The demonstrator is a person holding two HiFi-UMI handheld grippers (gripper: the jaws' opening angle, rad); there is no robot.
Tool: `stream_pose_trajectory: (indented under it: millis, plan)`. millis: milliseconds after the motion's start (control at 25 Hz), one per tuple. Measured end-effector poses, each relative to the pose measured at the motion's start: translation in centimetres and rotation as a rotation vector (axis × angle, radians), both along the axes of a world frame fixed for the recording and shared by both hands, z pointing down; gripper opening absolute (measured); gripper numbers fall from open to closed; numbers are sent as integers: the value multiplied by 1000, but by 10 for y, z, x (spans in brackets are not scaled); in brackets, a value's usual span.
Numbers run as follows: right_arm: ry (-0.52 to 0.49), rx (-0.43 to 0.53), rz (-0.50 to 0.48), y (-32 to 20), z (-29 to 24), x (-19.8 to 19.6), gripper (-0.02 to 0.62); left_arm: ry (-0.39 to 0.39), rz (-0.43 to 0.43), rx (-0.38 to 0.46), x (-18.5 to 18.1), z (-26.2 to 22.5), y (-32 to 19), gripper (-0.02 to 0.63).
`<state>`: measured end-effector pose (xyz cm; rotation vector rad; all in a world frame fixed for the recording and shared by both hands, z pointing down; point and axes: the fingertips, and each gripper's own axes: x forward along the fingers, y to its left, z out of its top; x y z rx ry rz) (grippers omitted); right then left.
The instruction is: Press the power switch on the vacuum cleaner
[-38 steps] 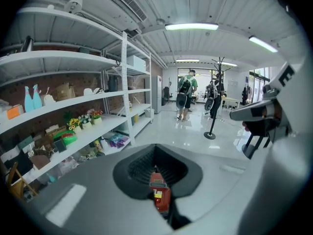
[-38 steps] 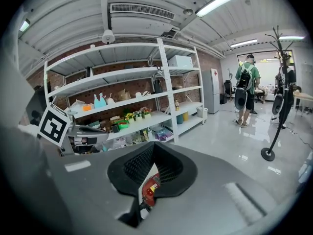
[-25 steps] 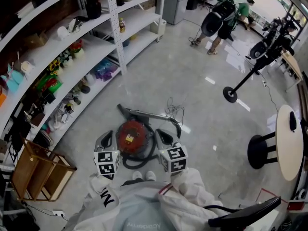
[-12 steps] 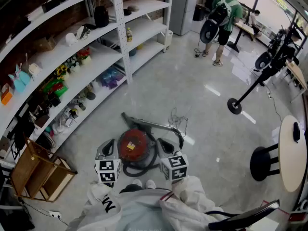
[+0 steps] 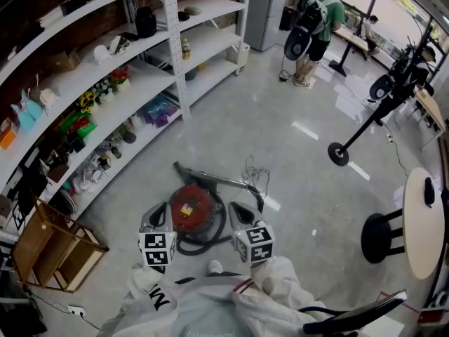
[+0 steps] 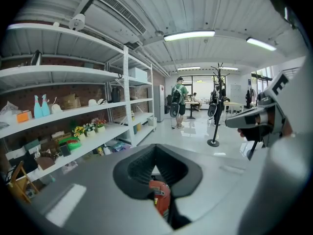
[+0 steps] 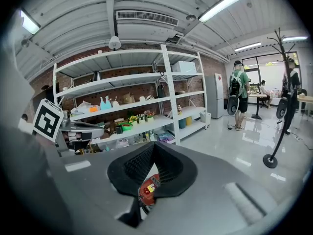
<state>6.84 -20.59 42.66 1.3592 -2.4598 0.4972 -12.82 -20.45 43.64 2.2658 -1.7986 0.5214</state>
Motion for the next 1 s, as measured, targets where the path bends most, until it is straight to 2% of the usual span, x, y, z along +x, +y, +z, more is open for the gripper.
stream_pose_trajectory:
  millis: [200, 360, 680, 1000]
  plan:
    - [9, 6, 9, 9, -1, 2, 0, 11, 8, 9, 3, -2, 10, 0]
    - [12, 20, 8, 22, -7, -10, 0, 21, 7, 28, -9, -12, 25, 0]
    - [7, 33, 28, 60, -14, -27, 0, 29, 28, 49, -26, -25, 58, 0]
    - [14, 47, 61, 98, -18, -28, 0, 39, 64, 59, -25, -27, 92, 0]
